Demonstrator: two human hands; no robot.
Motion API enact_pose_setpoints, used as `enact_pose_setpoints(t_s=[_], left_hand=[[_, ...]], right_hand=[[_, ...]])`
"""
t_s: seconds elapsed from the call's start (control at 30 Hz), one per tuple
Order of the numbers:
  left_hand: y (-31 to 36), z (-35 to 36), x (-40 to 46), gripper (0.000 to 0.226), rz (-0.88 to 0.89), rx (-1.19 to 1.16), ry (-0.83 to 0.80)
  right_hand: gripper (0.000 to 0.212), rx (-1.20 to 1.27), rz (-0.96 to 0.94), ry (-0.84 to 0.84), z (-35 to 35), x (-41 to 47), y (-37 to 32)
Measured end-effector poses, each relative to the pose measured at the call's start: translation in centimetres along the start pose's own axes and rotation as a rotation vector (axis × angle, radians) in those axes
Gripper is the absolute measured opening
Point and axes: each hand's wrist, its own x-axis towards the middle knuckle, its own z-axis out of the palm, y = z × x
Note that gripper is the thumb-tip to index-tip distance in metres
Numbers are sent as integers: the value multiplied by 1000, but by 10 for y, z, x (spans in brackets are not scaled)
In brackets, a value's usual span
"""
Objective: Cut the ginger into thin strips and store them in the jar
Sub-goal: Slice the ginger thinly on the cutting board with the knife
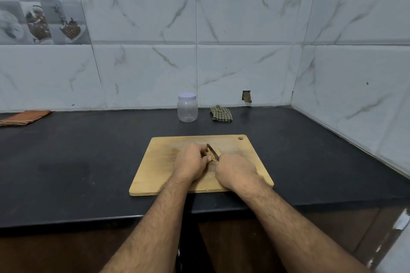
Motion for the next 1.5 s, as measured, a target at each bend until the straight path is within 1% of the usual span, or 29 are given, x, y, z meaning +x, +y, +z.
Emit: enact_pose_setpoints(t_s=[0.17, 0.3, 0.4, 0.63, 0.83, 0.93, 1.03, 1.1, 1.3, 1.43, 1.5], left_hand=[[0, 0, 1, 5, -16, -18, 0], [0, 0, 2, 3, -27, -29, -10], [0, 0, 2, 7, -22, -28, -7], [0, 1, 1, 10, -23, -21, 13], [2, 2, 0, 9, -7, 0, 31], [1, 2, 0, 5, -10, 13, 16], [2, 1, 0, 10, -5, 18, 13], [3, 0, -1, 12, -12, 16, 11], [4, -1, -2, 8, -37, -6, 12], [4, 0, -2, 7, -51, -41, 21], [5, 0, -2, 14, -54, -63, 39]], right_hand=[[30, -38, -1, -29, -1, 4, -1], [31, -77, 11, -43, -3, 6, -7], [34, -89, 14, -48, -4, 7, -10], [29, -87, -5, -88, -8, 12, -15], [34, -108, 1, -105, -9, 4, -14], [29, -60, 34, -92, -6, -5, -7], [24, -20, 36, -84, -5, -17, 0], [25, -21, 36, -82, -4, -24, 6], [28, -14, 38, -105, -5, -37, 13], [27, 30, 51, -74, -6, -37, 14], [27, 55, 55, -45, -8, -33, 13]])
